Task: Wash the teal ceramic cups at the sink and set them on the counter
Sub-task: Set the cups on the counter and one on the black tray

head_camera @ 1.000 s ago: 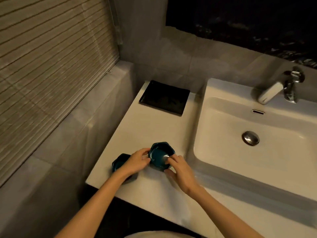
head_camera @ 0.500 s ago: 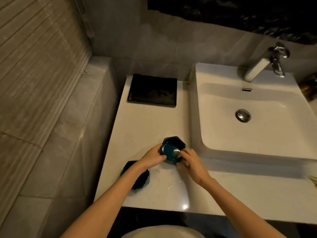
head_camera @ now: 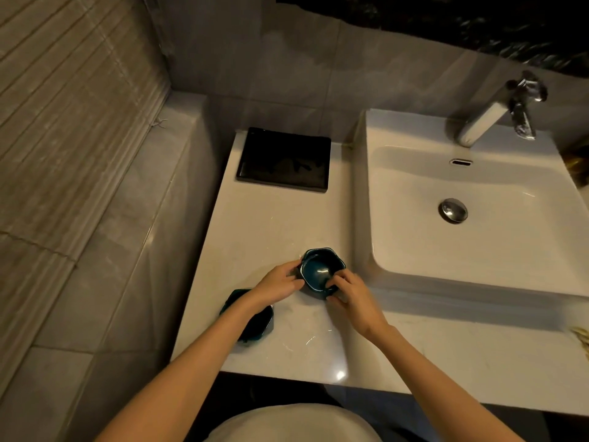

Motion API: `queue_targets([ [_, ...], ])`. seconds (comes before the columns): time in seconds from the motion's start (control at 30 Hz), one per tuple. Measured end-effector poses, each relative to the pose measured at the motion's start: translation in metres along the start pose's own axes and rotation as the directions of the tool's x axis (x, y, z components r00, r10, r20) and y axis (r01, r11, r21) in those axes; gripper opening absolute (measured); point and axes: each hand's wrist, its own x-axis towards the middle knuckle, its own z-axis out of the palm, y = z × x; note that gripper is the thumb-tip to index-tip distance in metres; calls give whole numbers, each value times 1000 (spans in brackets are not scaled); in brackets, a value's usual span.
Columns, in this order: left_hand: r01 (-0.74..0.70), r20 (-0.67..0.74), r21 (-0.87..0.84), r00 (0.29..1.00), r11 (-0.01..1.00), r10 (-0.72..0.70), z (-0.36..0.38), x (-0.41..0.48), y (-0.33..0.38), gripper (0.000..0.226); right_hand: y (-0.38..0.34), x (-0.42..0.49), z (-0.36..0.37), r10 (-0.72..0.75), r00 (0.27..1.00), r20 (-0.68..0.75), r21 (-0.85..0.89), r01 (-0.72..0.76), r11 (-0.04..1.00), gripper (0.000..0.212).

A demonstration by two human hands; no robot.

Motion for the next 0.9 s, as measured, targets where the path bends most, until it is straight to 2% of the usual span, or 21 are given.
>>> queue_targets([
  [0.1, -47, -96, 56, 994, 997, 52, -15, -18, -9, 50, -13, -1, -7, 9, 999, -41, -22, -10, 1000, 33],
  [0.2, -67, -214, 149, 972, 987, 99, -37, -42, -29, 45, -40, 3, -12, 1, 998, -65, 21, 1, 1000, 29],
  [0.33, -15, -377, 262, 919, 965, 117, -61, -71, -59, 44, -84, 14, -6, 75, 988, 133, 55, -83, 995, 35],
  [0.4, 45, -438, 240, 897, 970, 67, -68, -79, -73, 45, -101, 18, 6, 111, 966, 234, 24, -120, 993, 42],
  [0.47, 122, -438, 203, 899, 971, -21, -71, -85, -88, 49, -113, 21, 20, 143, 944, 296, -28, -141, 990, 48],
  [0.57, 196, -386, 134, 913, 971, -131, -68, -89, -104, 51, -123, 29, 39, 187, 931, 314, -141, -149, 979, 52],
  [0.77, 107, -305, -113, 942, 988, -137, -60, -93, -109, 47, -132, 40, 52, 168, 922, 348, -342, -42, 939, 33],
  [0.9, 128, -322, -195, 928, 972, -187, -60, -93, -106, 48, -132, 41, 51, 118, 909, 400, -325, 20, 946, 26],
])
